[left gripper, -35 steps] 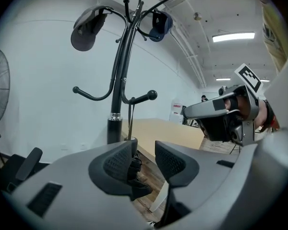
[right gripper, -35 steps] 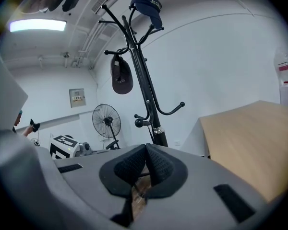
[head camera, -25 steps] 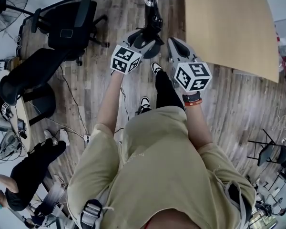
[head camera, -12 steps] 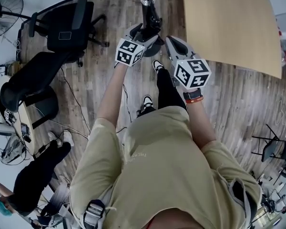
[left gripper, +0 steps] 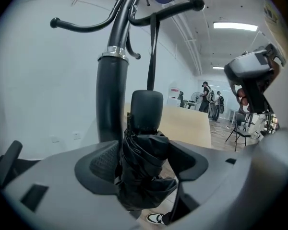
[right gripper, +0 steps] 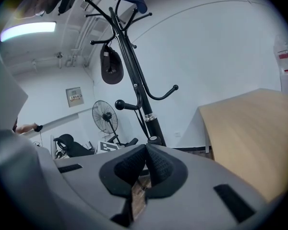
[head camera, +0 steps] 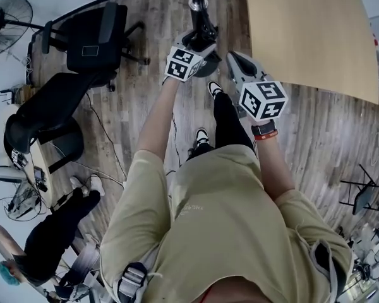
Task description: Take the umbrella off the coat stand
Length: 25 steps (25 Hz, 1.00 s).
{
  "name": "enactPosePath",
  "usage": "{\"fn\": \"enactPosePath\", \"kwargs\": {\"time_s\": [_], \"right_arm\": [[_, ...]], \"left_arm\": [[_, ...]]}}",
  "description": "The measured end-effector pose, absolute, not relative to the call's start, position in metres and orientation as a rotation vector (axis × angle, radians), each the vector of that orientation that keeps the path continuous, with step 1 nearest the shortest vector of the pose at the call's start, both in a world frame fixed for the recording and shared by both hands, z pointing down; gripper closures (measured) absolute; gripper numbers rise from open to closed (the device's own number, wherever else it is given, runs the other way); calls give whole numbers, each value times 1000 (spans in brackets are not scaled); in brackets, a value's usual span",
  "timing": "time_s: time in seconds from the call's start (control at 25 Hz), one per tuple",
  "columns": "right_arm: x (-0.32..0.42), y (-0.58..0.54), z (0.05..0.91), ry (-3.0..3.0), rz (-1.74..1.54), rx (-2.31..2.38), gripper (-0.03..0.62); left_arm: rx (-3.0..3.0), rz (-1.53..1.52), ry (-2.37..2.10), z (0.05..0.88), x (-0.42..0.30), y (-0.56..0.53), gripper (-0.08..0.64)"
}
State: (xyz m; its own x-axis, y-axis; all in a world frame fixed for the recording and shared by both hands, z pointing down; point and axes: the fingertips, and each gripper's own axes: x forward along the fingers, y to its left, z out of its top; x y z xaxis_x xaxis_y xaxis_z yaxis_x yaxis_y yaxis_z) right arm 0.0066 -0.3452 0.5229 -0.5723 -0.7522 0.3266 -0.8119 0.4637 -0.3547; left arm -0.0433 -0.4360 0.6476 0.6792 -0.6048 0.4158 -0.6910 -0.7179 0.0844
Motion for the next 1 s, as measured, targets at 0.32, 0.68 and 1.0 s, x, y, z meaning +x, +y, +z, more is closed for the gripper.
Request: {"fn": "enactPosePath", "kwargs": {"time_s": [0.32, 0.68, 1.0], "right_arm": [[15, -347, 523, -2589, 744, 1397, 577], [14, -342, 515, -2617, 746, 1369, 577], [14, -341, 505, -2636, 746, 1367, 577]], "left_arm": [[2628, 486, -1029, 642, -38, -429, 357], [2609, 442, -1053, 617, -40, -418, 360], [2605, 463, -1067, 597, -42, -406, 360]]}}
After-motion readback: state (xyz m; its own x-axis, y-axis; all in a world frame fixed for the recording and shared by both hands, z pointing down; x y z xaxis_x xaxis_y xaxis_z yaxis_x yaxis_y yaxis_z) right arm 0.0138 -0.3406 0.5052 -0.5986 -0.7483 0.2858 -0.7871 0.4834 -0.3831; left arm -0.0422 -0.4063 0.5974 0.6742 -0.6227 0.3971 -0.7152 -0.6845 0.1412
